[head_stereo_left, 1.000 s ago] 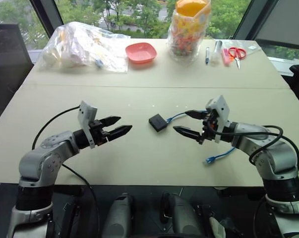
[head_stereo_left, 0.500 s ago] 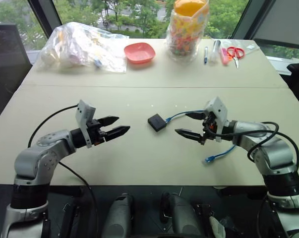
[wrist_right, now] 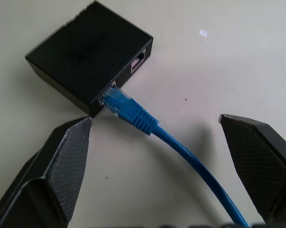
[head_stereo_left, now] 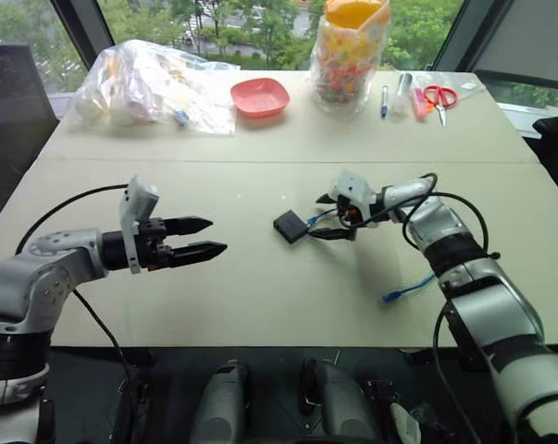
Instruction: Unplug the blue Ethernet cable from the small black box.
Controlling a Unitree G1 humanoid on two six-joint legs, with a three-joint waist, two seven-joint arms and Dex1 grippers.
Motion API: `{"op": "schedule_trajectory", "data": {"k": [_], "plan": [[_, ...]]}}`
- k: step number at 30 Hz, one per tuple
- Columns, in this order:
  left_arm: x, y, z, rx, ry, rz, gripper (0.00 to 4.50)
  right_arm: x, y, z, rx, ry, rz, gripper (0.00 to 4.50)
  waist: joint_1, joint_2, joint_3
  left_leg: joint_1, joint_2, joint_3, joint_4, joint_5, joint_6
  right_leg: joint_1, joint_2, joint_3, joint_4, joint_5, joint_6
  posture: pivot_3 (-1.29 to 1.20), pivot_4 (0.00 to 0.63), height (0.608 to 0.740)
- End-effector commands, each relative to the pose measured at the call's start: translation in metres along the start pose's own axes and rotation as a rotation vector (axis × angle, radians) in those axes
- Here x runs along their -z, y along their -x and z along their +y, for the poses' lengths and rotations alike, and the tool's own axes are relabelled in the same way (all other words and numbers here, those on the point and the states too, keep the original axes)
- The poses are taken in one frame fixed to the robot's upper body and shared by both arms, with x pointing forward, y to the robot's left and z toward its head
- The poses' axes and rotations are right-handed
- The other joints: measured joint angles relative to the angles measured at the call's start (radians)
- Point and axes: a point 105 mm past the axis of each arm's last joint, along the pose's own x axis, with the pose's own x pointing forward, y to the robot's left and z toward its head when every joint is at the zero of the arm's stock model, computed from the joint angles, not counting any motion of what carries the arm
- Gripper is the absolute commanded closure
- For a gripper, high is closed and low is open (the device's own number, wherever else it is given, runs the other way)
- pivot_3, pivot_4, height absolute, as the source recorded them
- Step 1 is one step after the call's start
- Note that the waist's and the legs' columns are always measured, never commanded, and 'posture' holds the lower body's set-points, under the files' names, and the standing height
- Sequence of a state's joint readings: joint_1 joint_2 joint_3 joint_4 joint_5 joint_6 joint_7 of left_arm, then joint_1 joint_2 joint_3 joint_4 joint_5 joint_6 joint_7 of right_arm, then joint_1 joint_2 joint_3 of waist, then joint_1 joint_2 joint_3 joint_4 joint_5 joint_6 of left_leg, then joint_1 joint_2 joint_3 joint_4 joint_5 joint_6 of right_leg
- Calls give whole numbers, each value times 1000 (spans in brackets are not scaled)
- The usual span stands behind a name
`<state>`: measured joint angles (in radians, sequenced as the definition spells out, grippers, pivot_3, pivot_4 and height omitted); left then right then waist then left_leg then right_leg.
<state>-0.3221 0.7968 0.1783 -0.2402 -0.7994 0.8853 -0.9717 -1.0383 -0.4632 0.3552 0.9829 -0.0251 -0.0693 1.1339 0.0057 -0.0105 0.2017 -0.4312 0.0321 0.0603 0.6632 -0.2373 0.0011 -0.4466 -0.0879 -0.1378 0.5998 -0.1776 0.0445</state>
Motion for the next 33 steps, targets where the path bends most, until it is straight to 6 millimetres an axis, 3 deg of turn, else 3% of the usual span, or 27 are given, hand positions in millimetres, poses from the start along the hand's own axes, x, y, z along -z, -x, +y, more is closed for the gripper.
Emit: {"op": "schedule_trajectory", "data": {"k": [1, 5, 11, 19, 22, 24, 28, 33], "plan": [[-5, -2, -6, -5, -31, -23, 399, 13, -10, 6, -66, 75, 124, 0, -4, 0, 0, 1, 0, 0, 0, 0, 0, 1, 0, 0, 0, 0, 0, 0, 150, 740], [-1, -4, -9, -31, -30, -30, 359, 25, -13, 21, -195, 65, 211, 1231, -15, 0, -1, 6, 1, 0, 0, 1, -1, 5, 0, 1, 2, 0, -1, 0, 150, 740], [0, -2, -9, -58, -29, -31, 359, 17, -13, 36, -334, 5, 151, 4465, -15, 0, -1, 7, 1, -1, 0, 1, -2, 5, -1, 2, 5, 0, -1, 0, 150, 740], [-34, -17, 23, -46, -73, -113, 359, -21, -14, -3, 102, 314, -39, 4465, -17, 0, -1, 9, 0, 1, 2, 3, -5, 3, -1, 2, 11, 0, -1, 0, 150, 740], [-55, -32, 39, 31, -1, -201, 359, -51, -3, -16, 380, 564, -128, 4465, -13, 0, -1, 8, 0, 1, 3, 4, -7, 2, -1, 2, 13, 0, -1, 0, 150, 740], [-58, -42, 49, 68, 49, -214, 359, -65, 4, -18, 485, 644, -169, 4465, -17, 0, 0, 6, -1, 3, 3, 5, -7, 0, 0, 3, 14, 0, -1, 0, 150, 740], [-63, -60, 65, 163, 152, -253, 359, -83, 14, -16, 599, 734, -220, 4465, -21, 0, 0, 6, -1, 10, 1, 5, -7, -3, 0, 7, 14, 0, 0, 0, 150, 740], [-68, -83, 86, 90, 138, -252, 359, -86, 17, -9, 612, 732, -241, 4465, -20, -2, 0, 6, -1, 14, 1, 4, -6, -5, 1, 10, 14, 0, 0, 0, 150, 740]]}}
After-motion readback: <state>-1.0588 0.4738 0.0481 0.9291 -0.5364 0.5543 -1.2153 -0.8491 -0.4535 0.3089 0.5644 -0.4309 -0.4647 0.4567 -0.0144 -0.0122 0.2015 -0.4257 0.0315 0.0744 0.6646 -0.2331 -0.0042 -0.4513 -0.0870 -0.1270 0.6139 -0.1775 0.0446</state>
